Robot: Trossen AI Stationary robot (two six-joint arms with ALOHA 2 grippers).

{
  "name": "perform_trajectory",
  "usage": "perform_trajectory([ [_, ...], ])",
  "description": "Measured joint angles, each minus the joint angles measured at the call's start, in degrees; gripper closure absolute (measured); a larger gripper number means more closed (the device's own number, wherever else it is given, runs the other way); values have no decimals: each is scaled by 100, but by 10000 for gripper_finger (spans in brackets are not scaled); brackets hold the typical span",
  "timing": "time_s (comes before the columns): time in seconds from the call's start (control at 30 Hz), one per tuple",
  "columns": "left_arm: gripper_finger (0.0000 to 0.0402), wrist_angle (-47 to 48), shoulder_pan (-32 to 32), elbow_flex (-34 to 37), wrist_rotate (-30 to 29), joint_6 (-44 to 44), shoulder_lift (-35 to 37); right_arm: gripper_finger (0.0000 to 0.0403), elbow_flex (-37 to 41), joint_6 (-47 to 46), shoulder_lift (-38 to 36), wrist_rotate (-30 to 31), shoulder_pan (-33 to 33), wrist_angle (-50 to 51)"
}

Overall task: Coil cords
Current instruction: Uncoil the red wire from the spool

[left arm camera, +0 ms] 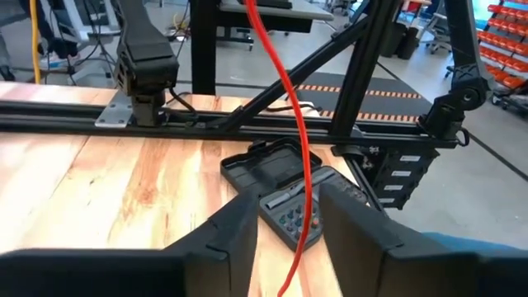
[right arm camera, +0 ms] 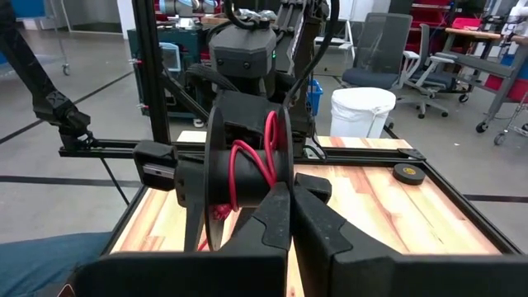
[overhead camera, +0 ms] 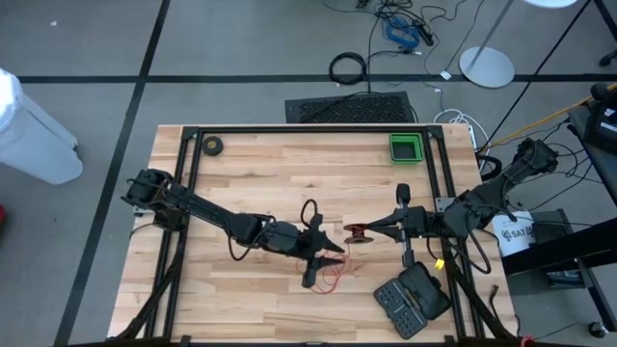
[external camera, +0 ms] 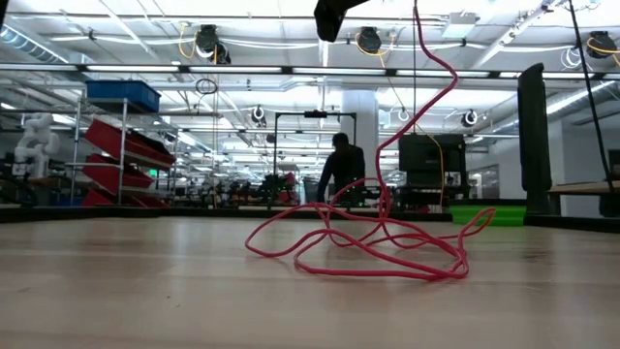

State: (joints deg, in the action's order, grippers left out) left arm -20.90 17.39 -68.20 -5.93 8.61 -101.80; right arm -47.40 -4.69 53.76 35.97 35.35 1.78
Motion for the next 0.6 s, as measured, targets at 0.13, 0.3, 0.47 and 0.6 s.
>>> perform_trajectory([
  [0.13,308,-1,0,0,11,-133,0,403,0,2,0,2,-1,0],
  [0.3,354,120,-37,2,23,-204,29,403,0,2,0,2,-2,11],
  [0.47,395,286,-55,2,24,-204,166,403,0,5,0,2,-2,20],
  [0.6,393,926,-55,2,-33,-207,420,403,0,44,0,0,0,31],
])
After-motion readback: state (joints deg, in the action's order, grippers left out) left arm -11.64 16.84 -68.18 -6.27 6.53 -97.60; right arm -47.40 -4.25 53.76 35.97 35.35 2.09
